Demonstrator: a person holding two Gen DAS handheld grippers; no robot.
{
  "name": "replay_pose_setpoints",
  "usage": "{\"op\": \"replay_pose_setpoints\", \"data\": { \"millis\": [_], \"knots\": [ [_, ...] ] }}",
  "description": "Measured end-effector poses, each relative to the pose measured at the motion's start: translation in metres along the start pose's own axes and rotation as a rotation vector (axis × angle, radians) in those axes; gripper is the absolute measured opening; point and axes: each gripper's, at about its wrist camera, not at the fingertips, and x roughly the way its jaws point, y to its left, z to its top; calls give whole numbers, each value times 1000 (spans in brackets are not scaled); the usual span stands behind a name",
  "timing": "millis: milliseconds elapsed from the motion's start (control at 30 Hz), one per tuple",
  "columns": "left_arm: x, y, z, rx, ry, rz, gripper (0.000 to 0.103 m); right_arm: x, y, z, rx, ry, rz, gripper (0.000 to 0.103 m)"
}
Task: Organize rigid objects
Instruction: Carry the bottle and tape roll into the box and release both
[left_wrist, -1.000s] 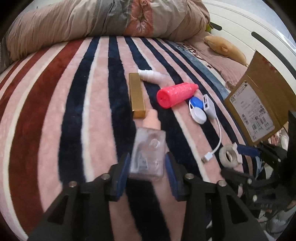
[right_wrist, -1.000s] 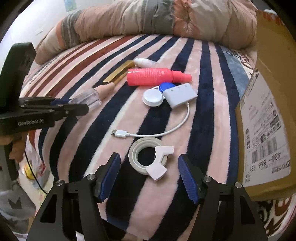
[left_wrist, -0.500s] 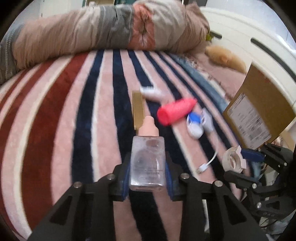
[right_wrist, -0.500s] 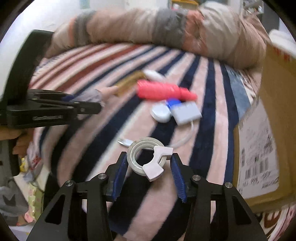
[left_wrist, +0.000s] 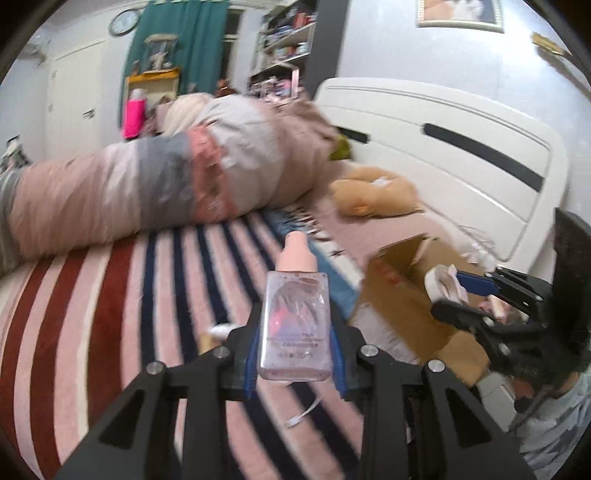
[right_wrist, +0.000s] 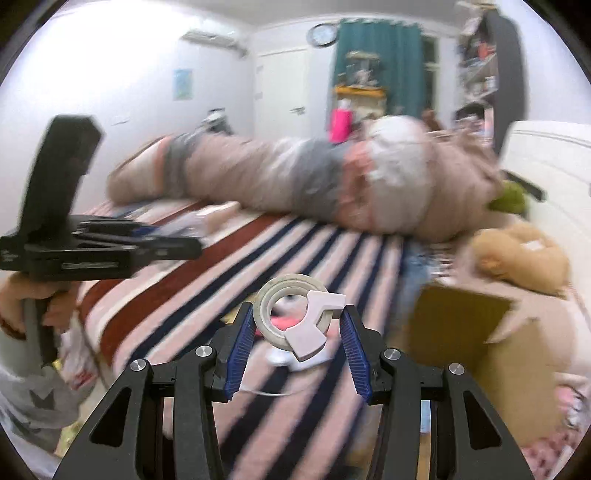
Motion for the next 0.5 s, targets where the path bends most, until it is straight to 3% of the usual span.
{"op": "replay_pose_setpoints", "data": {
  "millis": [200, 367, 433, 500],
  "knots": [
    [25, -56, 20, 59, 14, -87, 28, -6, -69, -28, 54, 110, -146, 43],
    [46, -99, 30, 102, 49, -127, 28, 5, -101, -57, 96, 194, -187, 43],
    [51, -115, 33, 128, 66, -141, 28, 7, -108, -64, 111, 202, -163, 47],
    [58, -127, 36, 145, 84, -159, 28, 7, -112, -68, 109, 196, -176, 58]
  ]
}}
